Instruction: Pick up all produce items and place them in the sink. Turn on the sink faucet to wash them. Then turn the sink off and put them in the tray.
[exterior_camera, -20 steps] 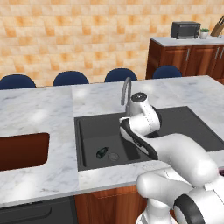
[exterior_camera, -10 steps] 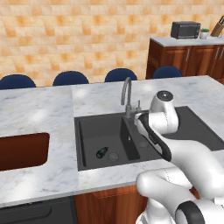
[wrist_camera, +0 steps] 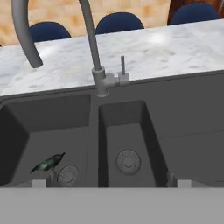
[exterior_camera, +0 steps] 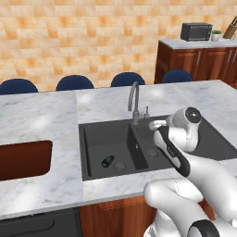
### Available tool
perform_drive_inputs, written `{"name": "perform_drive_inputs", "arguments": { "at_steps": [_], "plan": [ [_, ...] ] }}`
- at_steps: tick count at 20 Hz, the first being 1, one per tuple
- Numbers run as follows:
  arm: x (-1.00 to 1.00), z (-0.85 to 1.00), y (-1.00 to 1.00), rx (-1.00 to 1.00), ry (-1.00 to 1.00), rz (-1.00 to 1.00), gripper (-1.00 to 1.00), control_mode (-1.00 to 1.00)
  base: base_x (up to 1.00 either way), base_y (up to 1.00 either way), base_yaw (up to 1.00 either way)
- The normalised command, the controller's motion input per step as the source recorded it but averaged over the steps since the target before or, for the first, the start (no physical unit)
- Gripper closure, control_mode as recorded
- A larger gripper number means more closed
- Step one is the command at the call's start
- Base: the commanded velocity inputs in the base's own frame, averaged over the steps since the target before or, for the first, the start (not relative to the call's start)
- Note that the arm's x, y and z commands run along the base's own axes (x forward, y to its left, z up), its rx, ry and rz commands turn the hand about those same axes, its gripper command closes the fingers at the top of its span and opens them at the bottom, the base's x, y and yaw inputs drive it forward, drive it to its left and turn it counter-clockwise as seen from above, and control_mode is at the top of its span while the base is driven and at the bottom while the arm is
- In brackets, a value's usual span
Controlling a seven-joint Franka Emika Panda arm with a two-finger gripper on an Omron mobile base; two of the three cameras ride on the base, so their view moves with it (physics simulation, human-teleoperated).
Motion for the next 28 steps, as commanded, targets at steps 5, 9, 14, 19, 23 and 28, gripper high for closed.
{"name": "perform_drive_inputs", "arguments": {
  "at_steps": [5, 9, 14, 19, 23, 28],
  "plan": [
    [0.01, 0.00, -0.15, 0.02, -0.15, 0.02, -1.00, -1.00, 0.00, 0.00, 0.00],
    [0.10, 0.00, -0.23, 0.02, -0.23, 0.08, -1.00, -1.00, 0.00, 0.00, 0.00],
    [0.24, 0.00, -0.15, 0.00, -0.25, 0.10, -1.00, -1.00, 0.00, 0.00, 0.00],
    [0.39, 0.00, 0.00, 0.00, -0.15, 0.06, -1.00, -1.00, 0.00, 0.00, 0.00],
    [0.42, 0.00, 0.00, 0.00, -0.07, 0.06, -1.00, -1.00, 0.00, 0.00, 0.00],
    [0.44, 0.00, -0.01, -0.06, -0.02, 0.01, -1.00, -1.00, 0.00, 0.00, 0.00]
  ]
}}
